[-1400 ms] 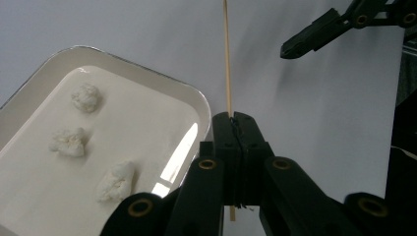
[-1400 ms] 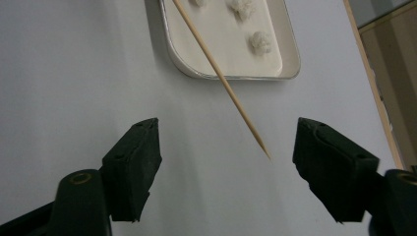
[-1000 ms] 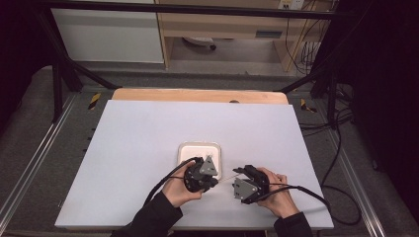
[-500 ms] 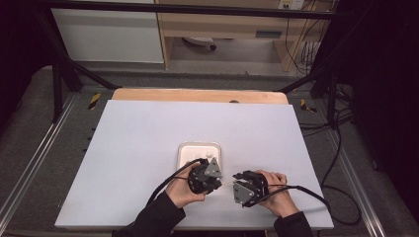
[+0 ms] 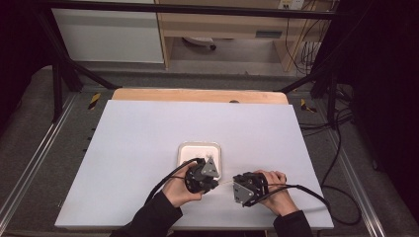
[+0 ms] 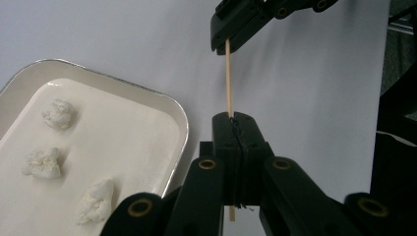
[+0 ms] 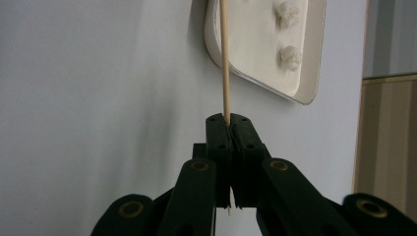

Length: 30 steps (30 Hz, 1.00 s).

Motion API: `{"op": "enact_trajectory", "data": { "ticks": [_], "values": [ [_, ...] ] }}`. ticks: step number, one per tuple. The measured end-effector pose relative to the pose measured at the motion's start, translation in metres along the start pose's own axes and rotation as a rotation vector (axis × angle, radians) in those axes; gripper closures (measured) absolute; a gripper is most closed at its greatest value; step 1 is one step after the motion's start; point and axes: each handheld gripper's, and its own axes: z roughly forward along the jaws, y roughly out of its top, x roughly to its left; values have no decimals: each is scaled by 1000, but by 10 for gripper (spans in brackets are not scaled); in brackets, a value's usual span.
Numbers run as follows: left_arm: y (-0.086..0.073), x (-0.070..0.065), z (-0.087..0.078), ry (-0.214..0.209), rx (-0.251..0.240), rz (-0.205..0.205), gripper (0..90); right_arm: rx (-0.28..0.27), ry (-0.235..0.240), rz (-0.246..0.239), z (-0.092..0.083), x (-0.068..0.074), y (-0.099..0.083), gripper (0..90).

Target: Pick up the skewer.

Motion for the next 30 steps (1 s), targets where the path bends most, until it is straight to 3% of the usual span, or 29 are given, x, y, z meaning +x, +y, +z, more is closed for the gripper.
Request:
{"op": "enact_trajectory", "data": {
  "ticks": [6,9,13,20,30],
  "values": [
    [-1,2,0,-14,12,-19,870,14,-9,-28,0,1,2,890],
    [-1,3,1,-4,26,-14,706,35,-19,-37,-1,1,1,891],
    [0,3,3,23,95,25,627,56,-30,-52,-2,0,1,891],
    [5,3,11,22,169,42,655,83,-32,-94,-2,0,4,891],
    [12,3,19,5,239,59,816,107,-24,-117,-3,-1,8,891]
  ]
}}
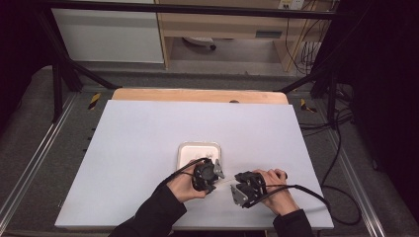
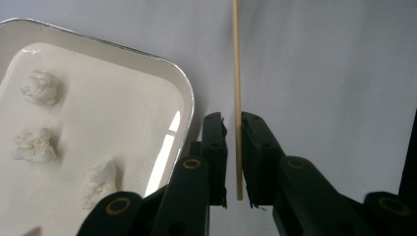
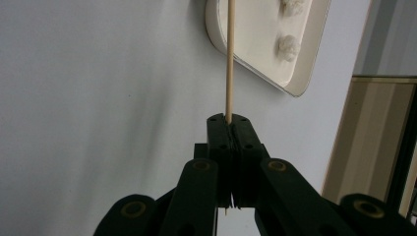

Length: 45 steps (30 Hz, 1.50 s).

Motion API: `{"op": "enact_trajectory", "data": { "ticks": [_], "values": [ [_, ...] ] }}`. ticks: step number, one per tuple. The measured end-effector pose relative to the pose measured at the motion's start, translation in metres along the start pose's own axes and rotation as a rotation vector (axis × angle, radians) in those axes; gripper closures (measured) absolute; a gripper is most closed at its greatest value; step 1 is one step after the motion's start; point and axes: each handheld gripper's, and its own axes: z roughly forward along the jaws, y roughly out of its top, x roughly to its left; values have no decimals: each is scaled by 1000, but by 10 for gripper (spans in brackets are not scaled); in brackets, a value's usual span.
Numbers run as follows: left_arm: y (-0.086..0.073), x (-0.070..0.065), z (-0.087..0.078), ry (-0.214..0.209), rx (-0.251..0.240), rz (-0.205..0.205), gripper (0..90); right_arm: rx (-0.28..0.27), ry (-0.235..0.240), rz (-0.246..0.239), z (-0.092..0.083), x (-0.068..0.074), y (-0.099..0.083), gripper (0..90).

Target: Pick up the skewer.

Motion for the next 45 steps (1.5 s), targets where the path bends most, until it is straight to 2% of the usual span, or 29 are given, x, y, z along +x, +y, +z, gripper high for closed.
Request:
{"op": "enact_trajectory", "data": {
  "ticks": [3,11,21,25,26,27,28,29,30,31,32,34,36,37,38,40,43,45],
  "values": [
    [2,-2,2,0,18,0,862,3,5,-1,1,0,0,891],
    [3,-4,5,13,21,-10,883,9,8,3,1,1,0,891],
    [3,-4,3,29,33,14,887,-8,5,4,1,0,0,887],
    [0,-3,2,27,22,15,887,-32,-4,40,0,-3,-1,836],
    [-3,-3,2,34,8,8,887,-30,2,69,-1,-3,-3,811],
    [-3,-3,2,34,8,8,887,-30,2,69,-1,-3,-3,811],
    [-5,-2,2,34,5,9,887,-37,12,118,-4,-6,-6,761],
    [-9,0,0,34,-2,0,887,-37,11,139,-6,-6,-7,730],
    [-9,0,0,34,-2,0,887,-37,11,139,-6,-6,-7,730],
    [-11,2,-1,29,-7,-5,887,-51,14,183,-9,-8,-12,677],
    [-17,3,-4,36,-8,-26,887,-60,8,207,-11,-9,-14,652],
    [-20,5,-6,40,-6,-29,887,-82,6,281,-13,-10,-20,598],
    [-28,7,-10,49,-15,-56,887,-96,9,374,-14,-11,-26,533],
    [-28,7,-10,49,-15,-56,887,-99,6,416,-14,-11,-29,493],
    [-34,7,-13,54,-34,-75,887,-106,9,463,-14,-11,-31,469],
    [-38,8,-14,53,-44,-83,887,-120,23,559,-13,-10,-36,410],
    [-50,9,-20,53,-90,-113,887,-130,39,703,-11,-9,-43,327],
    [-54,9,-21,59,-98,-120,886,-141,53,784,-9,-7,-47,265]
  ]
}}
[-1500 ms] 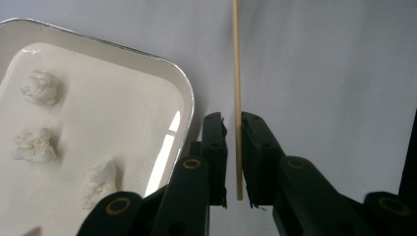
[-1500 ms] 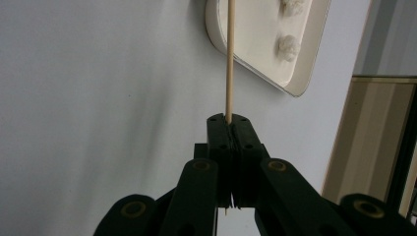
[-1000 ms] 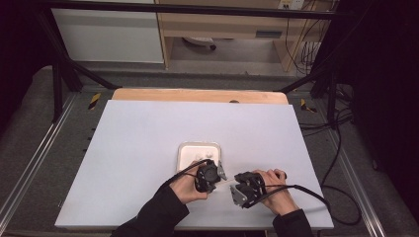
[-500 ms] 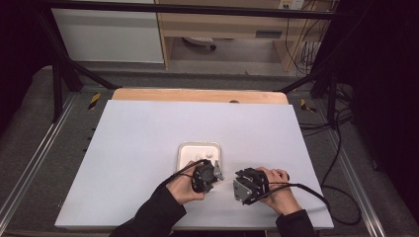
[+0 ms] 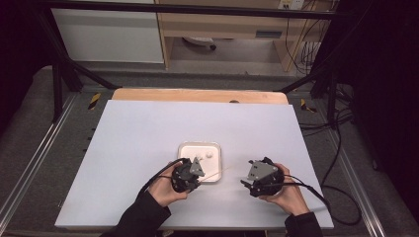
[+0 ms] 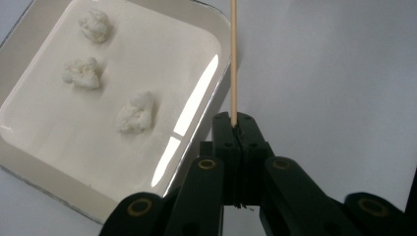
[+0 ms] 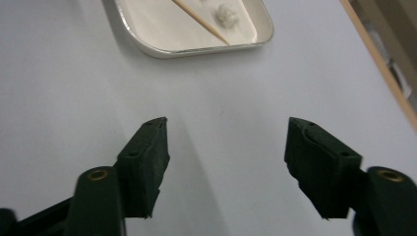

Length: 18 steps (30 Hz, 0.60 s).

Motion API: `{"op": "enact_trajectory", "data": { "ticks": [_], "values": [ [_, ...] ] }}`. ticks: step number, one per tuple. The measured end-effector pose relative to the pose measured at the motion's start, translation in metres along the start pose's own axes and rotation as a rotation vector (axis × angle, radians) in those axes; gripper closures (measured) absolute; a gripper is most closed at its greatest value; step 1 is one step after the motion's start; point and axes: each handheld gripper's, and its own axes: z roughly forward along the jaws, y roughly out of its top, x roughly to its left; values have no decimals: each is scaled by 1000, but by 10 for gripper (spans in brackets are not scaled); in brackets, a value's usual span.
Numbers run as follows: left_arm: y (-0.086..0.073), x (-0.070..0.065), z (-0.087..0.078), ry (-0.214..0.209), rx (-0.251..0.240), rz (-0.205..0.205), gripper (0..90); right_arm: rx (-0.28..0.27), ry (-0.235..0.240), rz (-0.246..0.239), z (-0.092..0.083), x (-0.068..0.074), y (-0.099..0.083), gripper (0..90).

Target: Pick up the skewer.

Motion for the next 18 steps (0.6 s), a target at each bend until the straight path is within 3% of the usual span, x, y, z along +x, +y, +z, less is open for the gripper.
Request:
{"op": "enact_trajectory", "data": {
  "ticks": [1,2,3,4,5,6,8,18],
  "values": [
    [-7,1,-4,13,-22,-21,886,-1,-2,44,0,-1,-2,228],
    [-7,1,-4,13,-22,-21,887,-1,-2,44,0,-1,-2,228],
    [-10,2,-6,17,-37,-33,887,-1,-3,87,1,-2,-4,204],
    [-14,3,-8,22,-54,-45,887,2,10,164,2,-3,-8,170],
    [-18,3,-10,29,-64,-56,887,2,10,164,2,-3,-8,170],
    [-22,4,-11,39,-79,-64,887,2,28,221,3,-4,-11,134],
    [-31,6,-15,46,-107,-91,887,-4,44,273,4,-5,-14,101],
    [-77,14,-30,100,-242,-239,886,-28,76,403,8,-4,-15,31]
  ]
}}
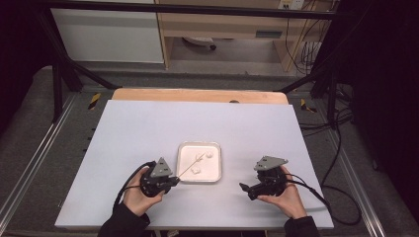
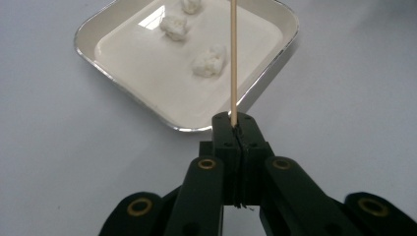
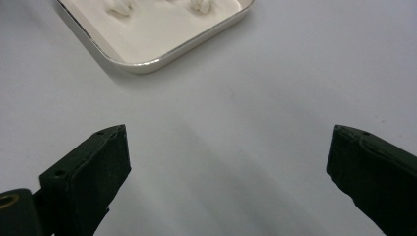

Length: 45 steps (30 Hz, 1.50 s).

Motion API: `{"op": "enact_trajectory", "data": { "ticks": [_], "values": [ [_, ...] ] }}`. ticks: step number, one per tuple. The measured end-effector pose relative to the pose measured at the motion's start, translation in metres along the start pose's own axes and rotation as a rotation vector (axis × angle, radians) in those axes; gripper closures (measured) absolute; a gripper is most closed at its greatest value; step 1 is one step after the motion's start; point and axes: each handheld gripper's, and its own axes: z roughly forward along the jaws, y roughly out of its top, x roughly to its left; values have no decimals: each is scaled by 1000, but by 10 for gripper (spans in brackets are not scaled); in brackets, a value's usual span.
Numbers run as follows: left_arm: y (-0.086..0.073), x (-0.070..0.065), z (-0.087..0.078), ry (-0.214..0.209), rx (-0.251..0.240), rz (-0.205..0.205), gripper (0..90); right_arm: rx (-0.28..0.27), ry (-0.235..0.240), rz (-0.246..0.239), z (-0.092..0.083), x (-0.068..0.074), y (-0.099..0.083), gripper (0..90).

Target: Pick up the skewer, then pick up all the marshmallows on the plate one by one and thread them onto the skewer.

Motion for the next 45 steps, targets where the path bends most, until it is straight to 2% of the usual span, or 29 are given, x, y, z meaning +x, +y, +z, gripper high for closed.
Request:
{"op": "enact_trajectory", "data": {
  "ticks": [1,2,3,4,7,16,24,31,37,42,45],
  "values": [
    [-4,2,-2,4,-5,-8,886,-6,6,14,0,0,1,28],
    [-8,2,-4,2,2,-39,886,-6,8,29,0,0,1,22],
    [-11,6,-5,6,-20,-29,886,-12,12,45,1,0,2,20],
    [-14,7,-6,-4,-34,-40,886,-17,13,55,1,0,3,13],
    [-21,11,-12,21,-45,-57,886,-24,32,82,3,2,10,8],
    [-39,16,-23,44,-96,-83,886,-59,60,105,13,8,33,8],
    [-52,18,-30,42,-120,-111,886,-64,47,124,26,10,50,8],
    [-56,20,-33,27,-139,-123,886,-72,38,136,40,8,64,9],
    [-57,20,-31,21,-144,-128,886,-69,50,141,52,9,77,17],
    [-57,20,-30,22,-146,-133,886,-72,55,143,66,10,88,41],
    [-57,20,-30,18,-148,-134,886,-68,55,140,76,10,94,87]
  ]
}}
